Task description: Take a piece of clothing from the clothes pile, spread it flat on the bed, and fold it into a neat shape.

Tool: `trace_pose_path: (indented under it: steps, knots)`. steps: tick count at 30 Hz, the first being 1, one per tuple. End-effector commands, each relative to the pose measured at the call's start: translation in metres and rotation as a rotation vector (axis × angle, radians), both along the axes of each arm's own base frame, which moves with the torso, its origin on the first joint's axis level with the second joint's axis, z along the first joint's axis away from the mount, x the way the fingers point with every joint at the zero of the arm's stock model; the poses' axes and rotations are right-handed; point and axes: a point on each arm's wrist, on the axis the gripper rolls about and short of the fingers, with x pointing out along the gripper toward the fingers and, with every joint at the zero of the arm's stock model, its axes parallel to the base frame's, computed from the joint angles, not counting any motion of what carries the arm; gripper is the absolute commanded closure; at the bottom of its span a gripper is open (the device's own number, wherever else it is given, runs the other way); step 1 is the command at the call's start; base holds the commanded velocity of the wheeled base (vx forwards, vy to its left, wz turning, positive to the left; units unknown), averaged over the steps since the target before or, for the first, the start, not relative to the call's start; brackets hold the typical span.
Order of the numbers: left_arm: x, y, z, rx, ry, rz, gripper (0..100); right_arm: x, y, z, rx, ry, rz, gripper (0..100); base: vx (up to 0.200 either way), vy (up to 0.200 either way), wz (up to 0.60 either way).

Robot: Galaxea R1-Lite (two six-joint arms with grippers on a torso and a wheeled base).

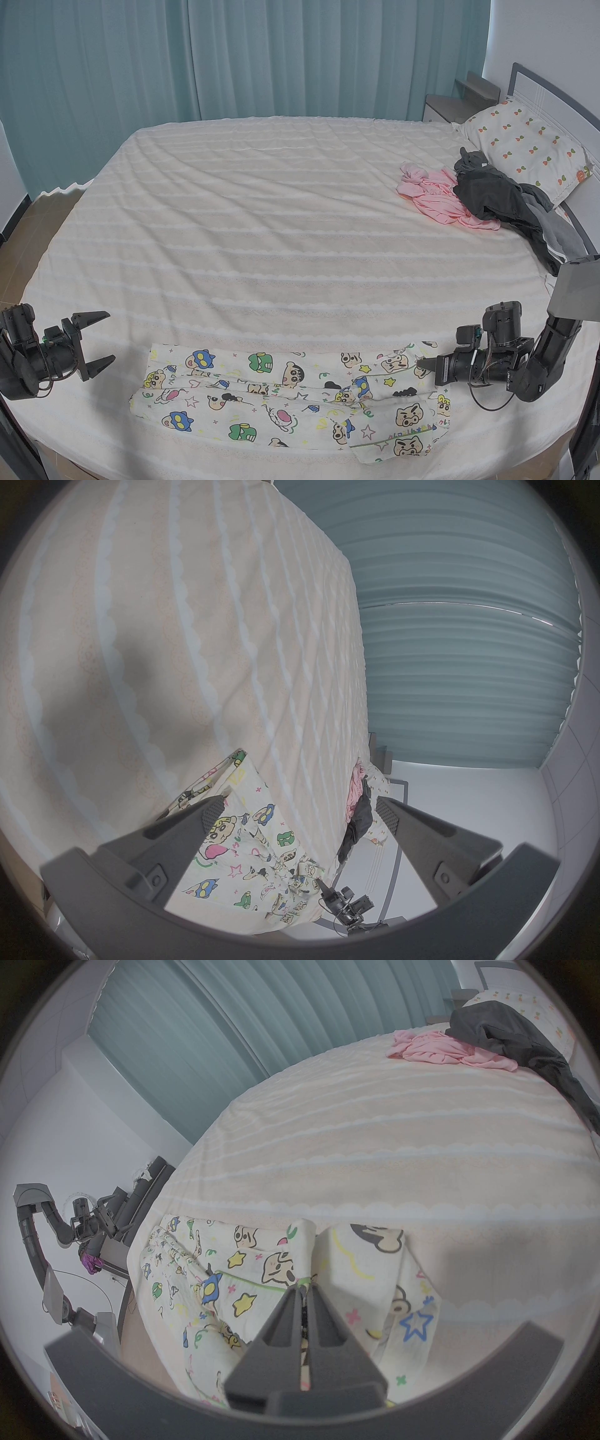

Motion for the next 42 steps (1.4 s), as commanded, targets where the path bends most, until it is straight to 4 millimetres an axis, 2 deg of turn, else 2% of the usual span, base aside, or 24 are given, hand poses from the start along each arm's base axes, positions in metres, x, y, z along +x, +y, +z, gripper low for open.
trace_pose_path:
  steps: [1,3,9,14,15,20,21,24,25,26,29,30,31,34,39,42]
  knots:
    - [0.000,0.000,0.000,-0.001,0.002,0.001,0,-0.008,-0.003,0.006,0.002,-0.008,-0.004,100,0.000,0.000,0.00]
    - [0.000,0.000,0.000,-0.001,0.002,0.001,0,-0.021,-0.010,0.007,0.001,0.007,-0.023,100,0.000,0.000,0.00]
    - [0.000,0.000,-0.001,-0.001,0.002,0.001,0,-0.037,-0.020,-0.004,-0.008,0.062,-0.046,100,0.000,0.000,0.00]
    - [0.000,0.000,-0.001,-0.001,0.002,0.001,0,-0.036,-0.024,-0.014,-0.004,0.066,-0.069,100,0.000,0.000,0.00]
    - [0.000,0.000,-0.001,-0.001,0.002,0.001,0,-0.035,-0.024,-0.014,0.007,0.054,-0.074,0,0.000,0.000,0.00]
    - [0.000,0.000,-0.001,-0.001,0.002,0.001,0,-0.031,-0.022,0.002,0.069,-0.067,-0.095,0,0.000,0.000,0.00]
    - [0.000,0.000,-0.001,-0.001,0.002,0.001,0,-0.027,-0.021,0.016,0.096,-0.163,-0.107,0,0.000,0.000,0.00]
    - [0.000,0.000,0.000,0.000,0.001,0.001,0,-0.022,-0.017,0.040,0.107,-0.270,-0.116,0,0.000,0.000,0.00]
    - [0.000,0.000,0.000,0.000,0.001,0.001,0,-0.021,-0.016,0.041,0.107,-0.275,-0.115,0,0.000,0.000,0.00]
    - [0.000,0.000,0.000,0.000,0.001,0.001,0,-0.015,-0.006,0.058,0.113,-0.313,-0.102,0,0.000,0.000,0.00]
    - [0.000,0.000,0.000,0.000,0.001,0.001,0,-0.011,0.002,0.068,0.110,-0.309,-0.087,0,0.000,0.000,0.00]
    - [0.000,0.000,-0.001,0.000,0.001,0.001,0,-0.005,0.019,0.080,0.104,-0.279,-0.045,0,0.000,0.000,0.00]
    - [0.000,0.000,-0.001,-0.001,0.002,0.001,0,-0.002,0.026,0.082,0.100,-0.261,-0.027,0,0.000,0.000,0.00]
    - [0.000,0.000,-0.001,-0.001,0.002,0.001,0,0.008,0.047,0.080,0.073,-0.189,0.021,0,0.000,0.000,0.00]
    - [0.000,0.000,-0.001,-0.001,0.002,0.001,0,0.023,0.078,0.048,-0.012,-0.056,0.059,0,0.000,0.000,0.00]
    - [0.000,0.000,-0.001,-0.001,0.002,0.001,0,0.031,0.087,0.034,-0.069,-0.021,0.058,0,0.000,0.000,0.00]
